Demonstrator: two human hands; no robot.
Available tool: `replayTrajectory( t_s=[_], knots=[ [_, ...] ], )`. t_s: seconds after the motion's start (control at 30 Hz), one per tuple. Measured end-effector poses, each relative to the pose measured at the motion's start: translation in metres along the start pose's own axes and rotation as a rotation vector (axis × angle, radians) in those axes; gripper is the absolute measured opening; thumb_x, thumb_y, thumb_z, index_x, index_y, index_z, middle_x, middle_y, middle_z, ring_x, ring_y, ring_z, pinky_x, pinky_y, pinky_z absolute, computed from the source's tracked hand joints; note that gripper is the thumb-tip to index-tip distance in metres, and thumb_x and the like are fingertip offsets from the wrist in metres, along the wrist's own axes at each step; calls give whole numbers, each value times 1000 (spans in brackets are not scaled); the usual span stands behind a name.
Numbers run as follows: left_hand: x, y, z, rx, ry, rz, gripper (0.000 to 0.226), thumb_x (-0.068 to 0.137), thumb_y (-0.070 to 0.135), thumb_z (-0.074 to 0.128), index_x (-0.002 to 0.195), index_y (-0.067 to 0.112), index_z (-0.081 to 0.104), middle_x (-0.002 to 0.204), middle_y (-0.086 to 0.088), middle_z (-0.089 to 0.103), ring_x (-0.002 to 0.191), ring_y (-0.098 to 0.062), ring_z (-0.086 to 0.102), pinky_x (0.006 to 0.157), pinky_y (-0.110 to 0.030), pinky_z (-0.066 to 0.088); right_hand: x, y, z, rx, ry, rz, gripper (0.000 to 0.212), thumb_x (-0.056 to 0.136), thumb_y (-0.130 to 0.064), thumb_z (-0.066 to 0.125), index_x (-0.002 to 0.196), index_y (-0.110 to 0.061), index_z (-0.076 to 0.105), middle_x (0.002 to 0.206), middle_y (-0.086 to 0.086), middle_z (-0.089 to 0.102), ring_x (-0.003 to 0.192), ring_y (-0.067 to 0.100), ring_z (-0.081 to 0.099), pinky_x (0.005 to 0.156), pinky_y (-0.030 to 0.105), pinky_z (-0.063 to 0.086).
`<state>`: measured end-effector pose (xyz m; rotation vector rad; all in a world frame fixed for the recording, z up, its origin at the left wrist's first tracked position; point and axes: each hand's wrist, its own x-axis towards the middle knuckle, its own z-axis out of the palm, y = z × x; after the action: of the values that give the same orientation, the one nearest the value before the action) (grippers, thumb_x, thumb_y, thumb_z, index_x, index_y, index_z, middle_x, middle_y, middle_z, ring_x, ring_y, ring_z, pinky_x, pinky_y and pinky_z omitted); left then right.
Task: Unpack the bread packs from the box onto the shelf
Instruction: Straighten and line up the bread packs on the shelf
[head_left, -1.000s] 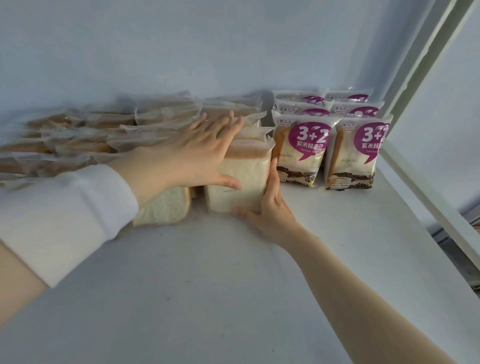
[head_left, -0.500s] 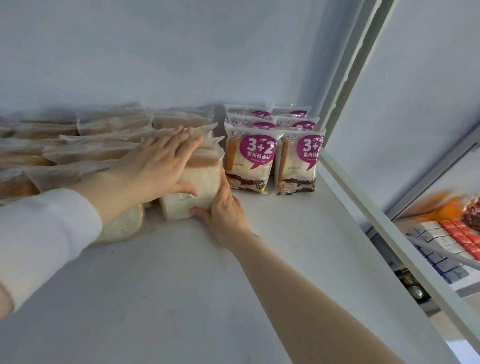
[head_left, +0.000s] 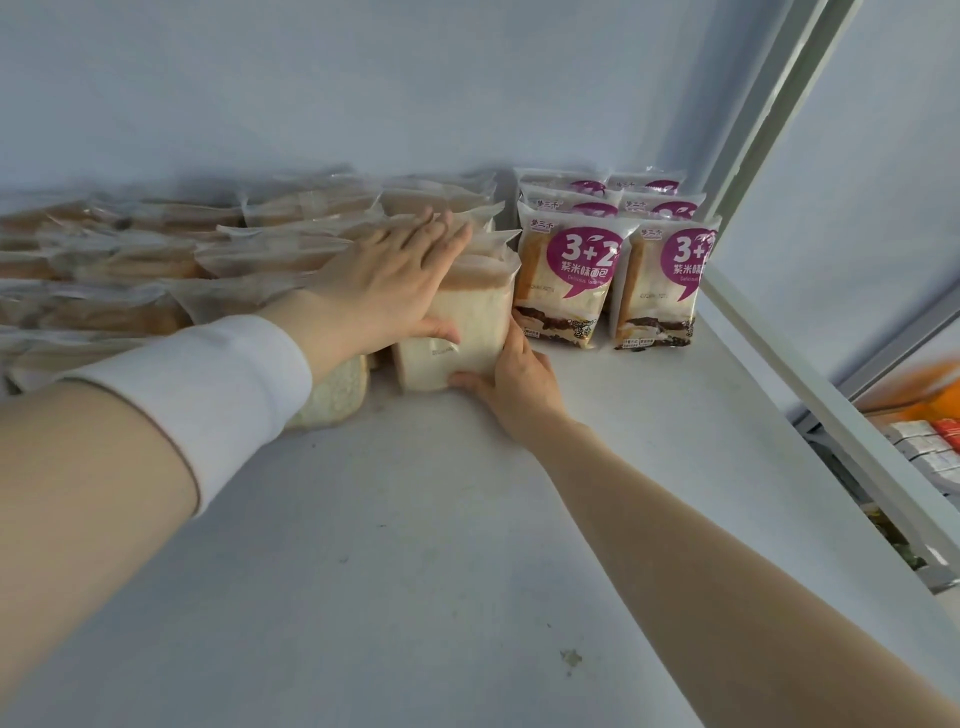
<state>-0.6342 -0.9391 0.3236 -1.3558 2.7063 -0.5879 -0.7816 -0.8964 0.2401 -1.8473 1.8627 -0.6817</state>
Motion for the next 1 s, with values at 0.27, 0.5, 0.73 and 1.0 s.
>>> replayTrajectory(
  t_s=[0.27,0.5,0.73,1.0],
  knots=[
    [-3,-1,-15,-156,-72,-16,108,69,75,26,147,12,-11,158,-12,-8,147,-23,-2,118,-35,2,-19,10,-29,101,91,-69,90,69,-32,79,142,-11,30,142,5,43,131,20,40,103,29,34],
    [75,39,-53,-252,34,38,92,80,63,47,149,16,6,158,-8,6,146,-25,8,117,-39,6,-16,56,-65,243,482,95,62,78,-26,72,131,-8,45,124,8,53,110,21,52,97,32,44],
    [145,42,-43,-356,-130,-12,108,62,71,51,148,18,14,155,-7,14,144,-25,10,116,-41,13,32,62,-44,403,392,38,75,84,-20,66,144,-6,23,145,9,38,134,21,36,110,36,33],
    [158,27,-37,-237,-179,13,107,49,80,37,144,32,25,145,-2,29,136,-23,21,111,-41,18,56,67,-32,629,335,-37,75,85,-25,62,143,-7,19,146,8,35,137,19,31,112,40,30]
  ],
)
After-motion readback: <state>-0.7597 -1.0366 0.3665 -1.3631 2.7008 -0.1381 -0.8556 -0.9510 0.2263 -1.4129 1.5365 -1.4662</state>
